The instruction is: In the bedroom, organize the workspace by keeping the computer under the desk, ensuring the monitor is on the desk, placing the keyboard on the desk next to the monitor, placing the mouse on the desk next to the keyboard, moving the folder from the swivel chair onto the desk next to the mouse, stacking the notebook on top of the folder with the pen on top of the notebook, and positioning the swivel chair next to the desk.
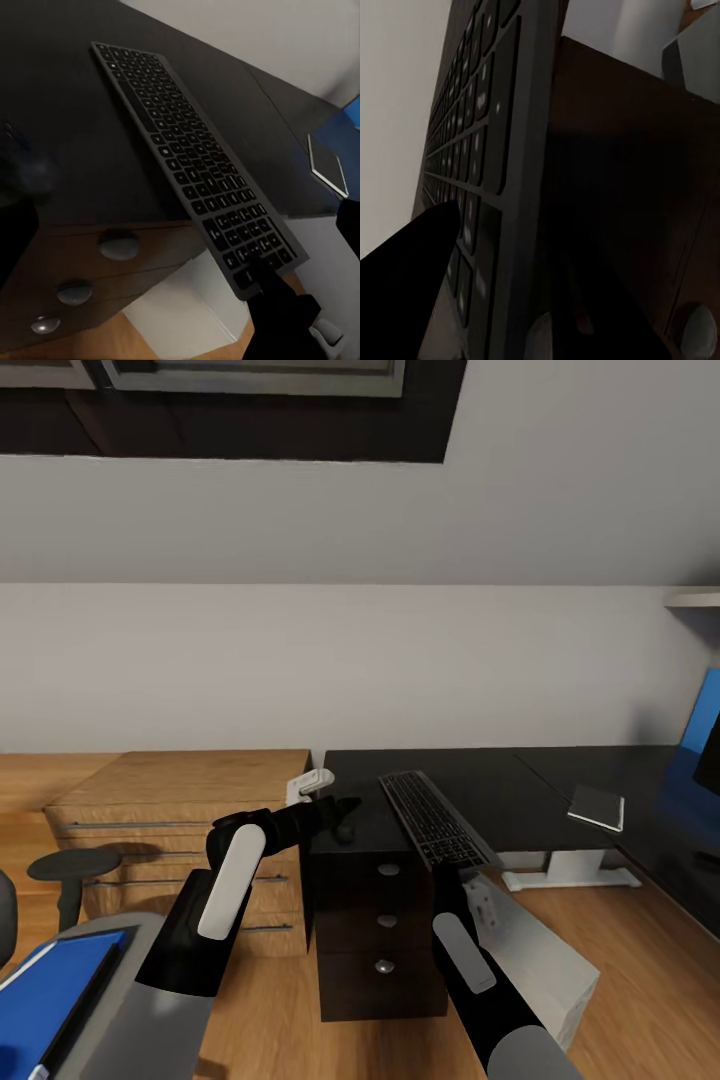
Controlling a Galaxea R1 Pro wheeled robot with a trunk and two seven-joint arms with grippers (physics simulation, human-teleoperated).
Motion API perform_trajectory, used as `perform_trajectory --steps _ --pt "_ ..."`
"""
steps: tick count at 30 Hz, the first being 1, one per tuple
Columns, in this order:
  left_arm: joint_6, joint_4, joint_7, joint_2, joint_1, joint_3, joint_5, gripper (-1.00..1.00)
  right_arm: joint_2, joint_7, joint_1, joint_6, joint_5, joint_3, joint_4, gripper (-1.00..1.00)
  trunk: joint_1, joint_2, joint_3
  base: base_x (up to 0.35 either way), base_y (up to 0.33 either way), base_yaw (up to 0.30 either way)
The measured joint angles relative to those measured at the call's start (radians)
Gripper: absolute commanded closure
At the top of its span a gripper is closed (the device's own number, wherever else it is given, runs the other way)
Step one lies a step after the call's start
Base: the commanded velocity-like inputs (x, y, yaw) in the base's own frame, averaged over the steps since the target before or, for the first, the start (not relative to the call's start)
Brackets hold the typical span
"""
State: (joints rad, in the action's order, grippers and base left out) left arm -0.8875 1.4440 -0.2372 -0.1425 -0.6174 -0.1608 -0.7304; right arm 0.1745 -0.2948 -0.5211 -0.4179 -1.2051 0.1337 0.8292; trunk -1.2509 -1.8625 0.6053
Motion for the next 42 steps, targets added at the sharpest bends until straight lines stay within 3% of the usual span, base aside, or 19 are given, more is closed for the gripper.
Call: perform_trajectory --steps 42 --pt "-0.003 0.0 -0.001 0.0 0.0 0.0 -0.004 -1.0 0.0 0.001 0.0 0.001 0.002 0.001 -0.001 1.0 0.0 0.0 0.0 0.041 0.018 0.0"
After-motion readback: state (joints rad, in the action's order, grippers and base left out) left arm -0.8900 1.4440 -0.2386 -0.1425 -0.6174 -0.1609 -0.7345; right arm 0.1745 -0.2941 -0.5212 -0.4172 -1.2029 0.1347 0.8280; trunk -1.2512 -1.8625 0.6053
